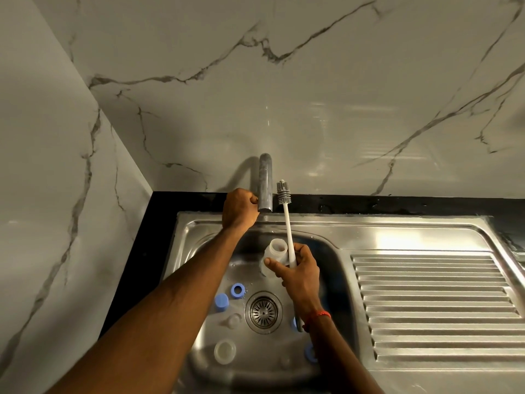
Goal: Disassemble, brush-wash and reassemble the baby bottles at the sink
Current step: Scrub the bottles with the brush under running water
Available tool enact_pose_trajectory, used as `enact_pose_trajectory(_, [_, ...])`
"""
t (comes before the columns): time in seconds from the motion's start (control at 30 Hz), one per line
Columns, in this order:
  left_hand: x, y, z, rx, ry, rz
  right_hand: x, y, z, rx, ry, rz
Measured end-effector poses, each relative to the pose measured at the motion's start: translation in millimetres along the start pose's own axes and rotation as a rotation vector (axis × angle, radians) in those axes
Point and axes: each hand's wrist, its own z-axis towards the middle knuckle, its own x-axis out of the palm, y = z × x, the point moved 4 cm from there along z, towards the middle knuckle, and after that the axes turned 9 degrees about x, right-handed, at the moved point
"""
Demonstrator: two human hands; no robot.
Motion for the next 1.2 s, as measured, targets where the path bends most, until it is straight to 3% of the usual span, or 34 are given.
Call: enact_pose_trajectory(1.2, [-0.6, 7.1, -9.0, 0.043, -0.021, -0.141, 1.5, 4.7, -4.6, 0.005, 0.011, -0.01])
